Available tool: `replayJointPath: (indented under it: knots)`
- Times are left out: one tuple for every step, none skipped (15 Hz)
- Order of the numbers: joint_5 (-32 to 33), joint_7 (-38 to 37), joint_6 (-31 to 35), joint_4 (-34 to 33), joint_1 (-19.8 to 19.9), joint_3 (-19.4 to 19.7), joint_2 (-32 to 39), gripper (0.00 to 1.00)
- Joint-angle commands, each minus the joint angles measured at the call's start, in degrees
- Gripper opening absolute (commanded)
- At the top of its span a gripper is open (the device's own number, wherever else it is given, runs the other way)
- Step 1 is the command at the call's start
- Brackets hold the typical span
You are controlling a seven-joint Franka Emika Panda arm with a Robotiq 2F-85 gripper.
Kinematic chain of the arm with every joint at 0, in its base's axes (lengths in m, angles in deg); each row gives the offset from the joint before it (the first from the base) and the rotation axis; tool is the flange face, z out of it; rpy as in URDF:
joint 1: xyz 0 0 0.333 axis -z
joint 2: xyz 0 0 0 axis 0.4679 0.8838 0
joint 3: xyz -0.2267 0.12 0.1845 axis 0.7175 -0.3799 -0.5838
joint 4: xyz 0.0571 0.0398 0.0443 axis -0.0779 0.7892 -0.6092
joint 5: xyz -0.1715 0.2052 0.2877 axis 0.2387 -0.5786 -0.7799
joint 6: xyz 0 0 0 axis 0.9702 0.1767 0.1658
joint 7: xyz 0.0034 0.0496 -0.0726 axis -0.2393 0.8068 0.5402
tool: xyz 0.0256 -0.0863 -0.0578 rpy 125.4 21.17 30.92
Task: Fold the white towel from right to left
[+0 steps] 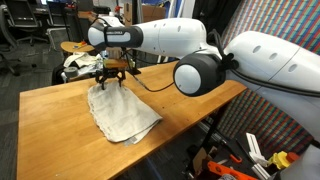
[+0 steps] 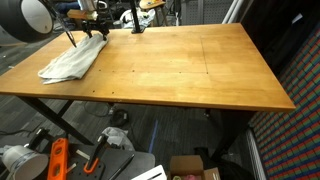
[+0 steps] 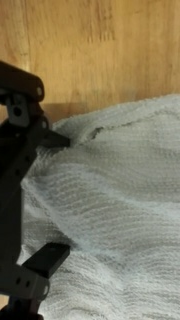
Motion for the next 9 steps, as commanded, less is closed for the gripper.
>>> replayJointPath:
  knots:
    - [1.4, -0.5, 2.2, -1.3, -0.1, 1.5, 1.1, 1.00]
    - [1.4, -0.5, 1.9, -1.2, 0.1, 1.6, 0.9, 1.00]
    - [1.3, -0.3, 1.4, -1.1, 0.3, 1.5, 0.7, 1.00]
    - [1.1, -0.3, 1.0, -1.0, 0.6, 1.5, 0.5, 1.00]
    - [1.0, -0.3, 0.9, -1.0, 0.9, 1.5, 0.5, 1.00]
    - [0.9, -0.3, 0.6, -0.9, 1.1, 1.4, 0.4, 1.00]
    - [0.9, -0.3, 0.6, -0.9, 1.5, 1.4, 0.3, 1.00]
    - [0.8, -0.4, 0.7, -0.9, 1.7, 1.4, 0.3, 1.00]
    - [0.8, -0.4, 0.7, -0.9, 2.1, 1.4, 0.4, 1.00]
